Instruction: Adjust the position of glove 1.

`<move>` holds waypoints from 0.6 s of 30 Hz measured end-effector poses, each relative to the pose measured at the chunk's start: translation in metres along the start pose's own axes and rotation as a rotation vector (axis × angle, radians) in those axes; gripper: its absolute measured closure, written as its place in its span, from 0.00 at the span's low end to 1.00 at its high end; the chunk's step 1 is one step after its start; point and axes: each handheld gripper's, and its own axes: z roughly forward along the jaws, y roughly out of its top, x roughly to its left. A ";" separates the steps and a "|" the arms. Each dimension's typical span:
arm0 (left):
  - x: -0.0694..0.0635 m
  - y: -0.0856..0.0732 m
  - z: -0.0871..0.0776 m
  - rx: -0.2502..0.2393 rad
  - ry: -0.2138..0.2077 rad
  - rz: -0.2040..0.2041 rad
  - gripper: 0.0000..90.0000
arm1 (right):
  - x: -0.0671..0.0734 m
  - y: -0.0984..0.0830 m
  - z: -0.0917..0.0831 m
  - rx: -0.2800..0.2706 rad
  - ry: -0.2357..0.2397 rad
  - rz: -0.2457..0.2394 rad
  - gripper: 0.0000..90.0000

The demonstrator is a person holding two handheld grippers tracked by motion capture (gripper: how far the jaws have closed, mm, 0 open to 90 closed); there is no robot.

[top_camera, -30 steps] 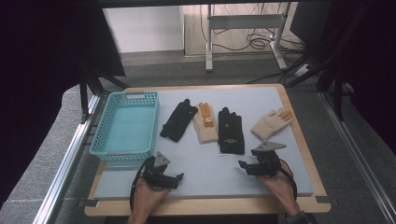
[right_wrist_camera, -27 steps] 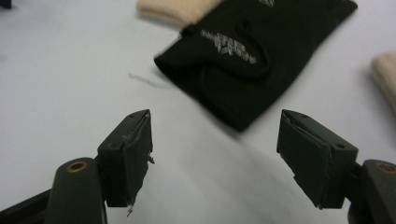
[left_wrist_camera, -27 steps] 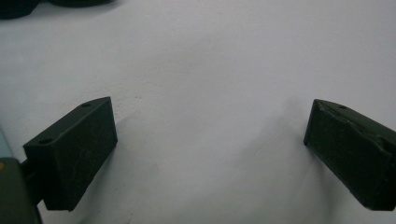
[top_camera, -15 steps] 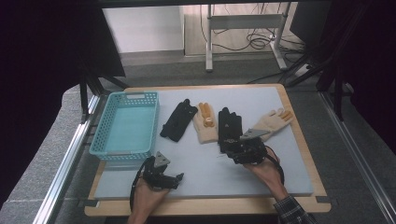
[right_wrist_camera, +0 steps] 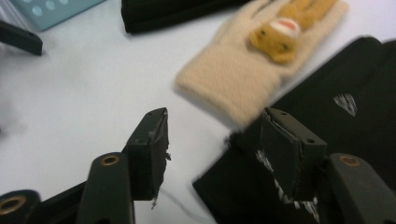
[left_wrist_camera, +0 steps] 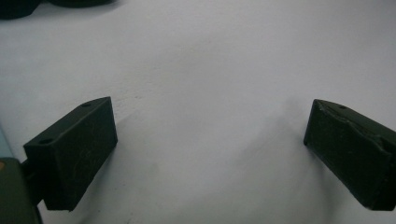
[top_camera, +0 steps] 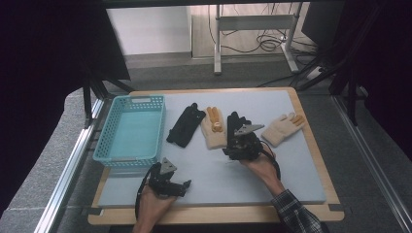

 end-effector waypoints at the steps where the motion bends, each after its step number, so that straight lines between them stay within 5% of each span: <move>1: 0.000 0.000 0.000 0.000 0.000 0.000 0.03 | 0.001 0.003 0.003 0.002 0.000 -0.002 0.48; 18: 0.000 0.000 0.000 -0.003 -0.001 -0.001 0.03 | 0.002 0.066 0.063 -0.006 0.015 -0.007 0.70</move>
